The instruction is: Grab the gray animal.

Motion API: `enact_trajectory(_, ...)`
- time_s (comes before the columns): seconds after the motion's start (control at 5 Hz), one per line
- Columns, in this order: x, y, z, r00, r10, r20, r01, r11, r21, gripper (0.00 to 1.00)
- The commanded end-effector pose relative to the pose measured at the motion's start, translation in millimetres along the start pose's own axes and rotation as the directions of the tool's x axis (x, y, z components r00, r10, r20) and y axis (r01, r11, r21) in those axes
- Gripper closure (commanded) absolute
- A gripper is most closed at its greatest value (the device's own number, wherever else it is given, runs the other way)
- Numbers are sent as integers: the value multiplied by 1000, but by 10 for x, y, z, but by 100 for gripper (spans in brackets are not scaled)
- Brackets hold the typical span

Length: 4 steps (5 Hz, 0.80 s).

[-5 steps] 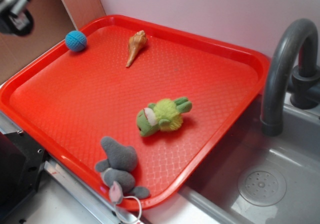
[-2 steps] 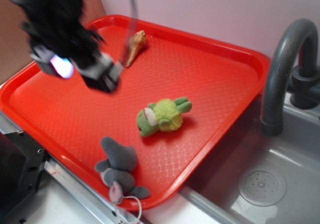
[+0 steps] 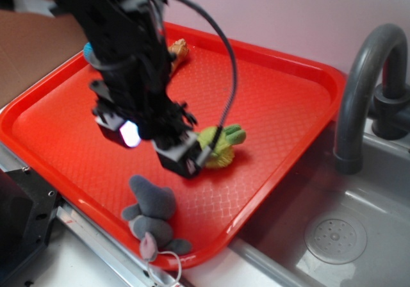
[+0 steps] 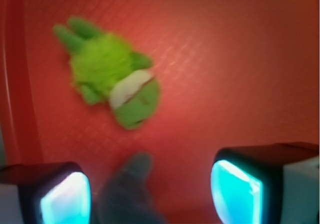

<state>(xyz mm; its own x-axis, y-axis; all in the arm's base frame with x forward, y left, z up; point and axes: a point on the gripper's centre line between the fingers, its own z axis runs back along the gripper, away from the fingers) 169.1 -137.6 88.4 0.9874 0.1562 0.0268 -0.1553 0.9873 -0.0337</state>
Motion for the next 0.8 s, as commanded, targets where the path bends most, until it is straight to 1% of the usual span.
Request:
enact_trajectory(0.0,-213,-242,-145,998,-44,-37,41,995,-89,0)
enact_trajectory(0.2,-329,-266,-264,997,-42,-72,37,997,-69,0)
enact_trajectory(0.4,-356,-181,-423,994,-36,-99,33,999,-31,0)
enact_trajectory(0.6,-365,-114,-496,994,-19,-111,18,1000,-1,32)
